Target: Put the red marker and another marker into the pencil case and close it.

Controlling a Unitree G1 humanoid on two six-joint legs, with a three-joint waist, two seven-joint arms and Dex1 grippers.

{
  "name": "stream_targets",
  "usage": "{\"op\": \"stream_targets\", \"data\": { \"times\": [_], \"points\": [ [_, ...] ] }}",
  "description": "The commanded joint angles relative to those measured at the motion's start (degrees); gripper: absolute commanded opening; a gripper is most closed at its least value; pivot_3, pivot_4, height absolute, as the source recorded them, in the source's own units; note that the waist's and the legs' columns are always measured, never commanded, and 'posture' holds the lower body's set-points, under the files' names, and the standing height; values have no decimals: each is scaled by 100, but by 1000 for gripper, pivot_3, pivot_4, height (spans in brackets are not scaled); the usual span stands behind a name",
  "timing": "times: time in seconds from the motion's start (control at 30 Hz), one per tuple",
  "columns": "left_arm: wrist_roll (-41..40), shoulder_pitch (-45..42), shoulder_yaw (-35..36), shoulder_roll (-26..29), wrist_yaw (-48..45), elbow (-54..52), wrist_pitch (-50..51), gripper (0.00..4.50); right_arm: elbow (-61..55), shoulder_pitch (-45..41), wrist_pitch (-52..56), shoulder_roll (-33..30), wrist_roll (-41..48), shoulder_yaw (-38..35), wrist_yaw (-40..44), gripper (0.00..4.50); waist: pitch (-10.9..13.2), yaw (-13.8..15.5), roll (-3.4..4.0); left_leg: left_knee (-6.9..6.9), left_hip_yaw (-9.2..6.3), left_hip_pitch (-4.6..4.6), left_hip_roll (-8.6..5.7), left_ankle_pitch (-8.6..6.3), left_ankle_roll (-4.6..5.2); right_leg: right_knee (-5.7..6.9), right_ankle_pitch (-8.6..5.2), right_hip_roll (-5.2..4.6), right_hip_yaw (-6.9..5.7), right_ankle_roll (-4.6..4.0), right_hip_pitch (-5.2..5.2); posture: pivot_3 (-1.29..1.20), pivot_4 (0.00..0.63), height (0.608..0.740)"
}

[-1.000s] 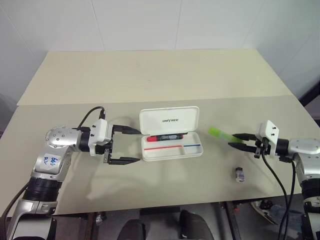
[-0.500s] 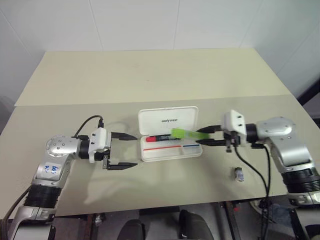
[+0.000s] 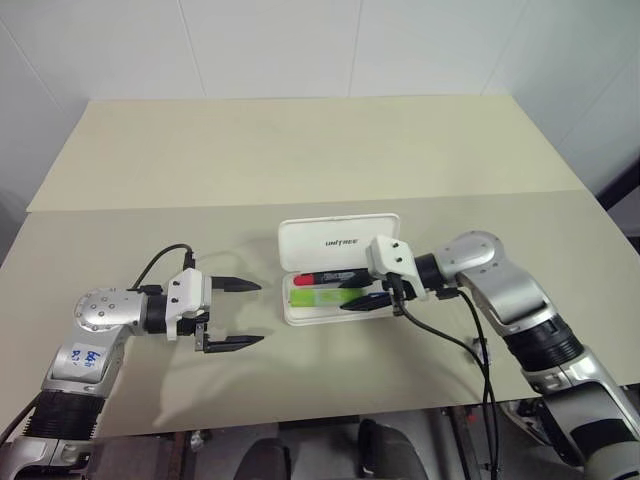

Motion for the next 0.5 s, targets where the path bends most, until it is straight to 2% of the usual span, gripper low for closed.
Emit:
{"op": "stream_targets", "data": {
  "times": [0.03, 0.5],
  "points": [
    [-85, 113, 170, 77, 79, -292, 25, 4500, 130, -162, -229, 117, -85, 127, 140, 1103, 0, 0, 0, 0, 1, 1, 1, 0, 0, 0, 0, 0, -1, 0, 0, 0, 150, 740],
    [-91, 215, 196, 66, 300, -480, 109, 4500, 857, -446, -745, 305, -358, 207, 265, 1103, 2, -10, 3, 1, 14, 5, 6, -1, -3, 0, 1, 1, -6, -1, 0, 0, 150, 740]
  ]
}}
